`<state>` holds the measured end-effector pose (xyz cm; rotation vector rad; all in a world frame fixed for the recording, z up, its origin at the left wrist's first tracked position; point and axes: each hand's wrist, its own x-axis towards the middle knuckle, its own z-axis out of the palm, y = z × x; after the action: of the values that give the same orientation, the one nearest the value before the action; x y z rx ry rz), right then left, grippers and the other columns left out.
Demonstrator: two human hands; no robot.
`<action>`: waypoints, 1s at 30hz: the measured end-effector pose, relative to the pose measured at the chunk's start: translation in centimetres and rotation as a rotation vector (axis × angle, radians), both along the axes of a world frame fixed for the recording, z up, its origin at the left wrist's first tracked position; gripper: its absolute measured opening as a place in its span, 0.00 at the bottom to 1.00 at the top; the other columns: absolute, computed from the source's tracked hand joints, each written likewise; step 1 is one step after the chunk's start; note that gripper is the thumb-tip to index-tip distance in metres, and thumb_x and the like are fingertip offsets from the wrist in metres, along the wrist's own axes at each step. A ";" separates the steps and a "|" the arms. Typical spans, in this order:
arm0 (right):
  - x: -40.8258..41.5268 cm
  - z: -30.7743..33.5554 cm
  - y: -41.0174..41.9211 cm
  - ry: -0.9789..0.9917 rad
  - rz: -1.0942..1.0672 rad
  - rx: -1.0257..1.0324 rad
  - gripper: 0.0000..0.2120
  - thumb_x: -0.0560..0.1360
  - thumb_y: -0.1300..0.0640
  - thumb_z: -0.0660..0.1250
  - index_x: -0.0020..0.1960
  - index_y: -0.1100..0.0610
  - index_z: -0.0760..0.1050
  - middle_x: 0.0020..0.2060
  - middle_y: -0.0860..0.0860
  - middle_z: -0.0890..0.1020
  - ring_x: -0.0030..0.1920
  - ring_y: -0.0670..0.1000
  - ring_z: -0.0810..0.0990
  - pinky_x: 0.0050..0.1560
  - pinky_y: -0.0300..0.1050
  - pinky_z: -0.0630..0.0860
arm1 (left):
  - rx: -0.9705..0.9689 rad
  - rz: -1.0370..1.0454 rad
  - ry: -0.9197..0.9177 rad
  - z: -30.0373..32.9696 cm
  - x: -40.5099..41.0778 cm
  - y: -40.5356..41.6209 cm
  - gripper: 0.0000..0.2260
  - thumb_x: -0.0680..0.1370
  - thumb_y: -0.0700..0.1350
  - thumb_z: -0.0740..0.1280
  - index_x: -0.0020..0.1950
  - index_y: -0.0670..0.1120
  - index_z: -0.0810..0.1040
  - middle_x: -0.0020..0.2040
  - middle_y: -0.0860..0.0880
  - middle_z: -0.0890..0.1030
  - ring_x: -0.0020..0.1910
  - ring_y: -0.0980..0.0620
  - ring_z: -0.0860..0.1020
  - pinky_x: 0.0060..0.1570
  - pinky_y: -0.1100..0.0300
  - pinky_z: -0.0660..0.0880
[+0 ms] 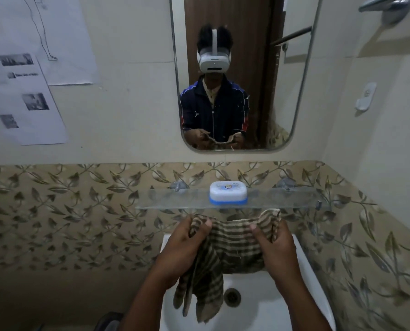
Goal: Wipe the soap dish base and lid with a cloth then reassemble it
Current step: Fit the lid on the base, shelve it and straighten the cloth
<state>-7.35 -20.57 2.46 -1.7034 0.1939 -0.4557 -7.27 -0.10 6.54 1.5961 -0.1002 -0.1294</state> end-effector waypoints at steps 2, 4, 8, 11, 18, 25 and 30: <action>0.1 -0.7 -0.1 0.065 -0.101 -0.141 0.26 0.74 0.53 0.73 0.68 0.50 0.67 0.60 0.50 0.78 0.60 0.52 0.77 0.53 0.43 0.74 | 0.115 -0.040 -0.076 0.7 0.1 -0.1 0.10 0.80 0.55 0.66 0.57 0.53 0.79 0.53 0.55 0.86 0.55 0.57 0.83 0.61 0.51 0.78; -0.2 -1.0 0.5 0.046 -0.232 -0.272 0.29 0.71 0.53 0.75 0.68 0.48 0.67 0.64 0.50 0.75 0.63 0.53 0.74 0.60 0.51 0.74 | 0.235 -0.054 -0.152 1.2 0.5 -0.4 0.08 0.80 0.55 0.66 0.52 0.52 0.78 0.48 0.55 0.85 0.51 0.57 0.83 0.57 0.52 0.79; -2.6 -0.2 3.1 -0.312 -0.103 -0.376 0.10 0.73 0.46 0.72 0.39 0.47 0.73 0.37 0.44 0.78 0.40 0.46 0.77 0.40 0.42 0.74 | 0.346 -0.001 -0.234 1.6 1.4 -1.3 0.13 0.79 0.56 0.67 0.43 0.48 0.72 0.36 0.53 0.75 0.36 0.56 0.75 0.44 0.53 0.74; -3.4 -0.2 4.8 -0.222 0.187 -0.437 0.19 0.69 0.36 0.71 0.35 0.50 0.73 0.30 0.46 0.77 0.31 0.48 0.76 0.34 0.44 0.74 | 0.312 0.049 -0.233 1.7 1.8 -1.8 0.17 0.79 0.57 0.67 0.47 0.42 0.72 0.38 0.47 0.75 0.37 0.54 0.74 0.44 0.51 0.76; -2.7 -1.7 3.8 -0.131 0.293 -0.372 0.08 0.68 0.46 0.72 0.45 0.46 0.81 0.38 0.45 0.81 0.39 0.46 0.81 0.41 0.44 0.78 | 0.264 0.082 -0.191 1.8 2.4 -1.6 0.19 0.78 0.58 0.68 0.44 0.43 0.70 0.36 0.49 0.74 0.37 0.53 0.75 0.41 0.53 0.75; -2.7 -1.7 3.7 -0.217 0.330 -0.366 0.08 0.77 0.48 0.67 0.41 0.49 0.78 0.43 0.44 0.78 0.46 0.46 0.80 0.43 0.37 0.75 | 0.203 0.135 -0.182 2.2 2.4 -1.8 0.18 0.79 0.56 0.68 0.51 0.40 0.74 0.46 0.40 0.81 0.45 0.46 0.82 0.50 0.49 0.80; -2.9 -1.8 4.3 -0.096 0.332 -0.187 0.11 0.70 0.53 0.74 0.51 0.46 0.76 0.42 0.43 0.83 0.39 0.46 0.83 0.39 0.39 0.79 | 0.165 0.192 -0.187 2.5 2.7 -2.0 0.15 0.79 0.57 0.67 0.51 0.44 0.76 0.48 0.42 0.83 0.51 0.43 0.82 0.54 0.44 0.81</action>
<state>-10.23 -16.27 0.66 -1.8482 -0.2056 -0.3131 -4.56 -2.12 9.01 1.7712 -0.0819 0.1651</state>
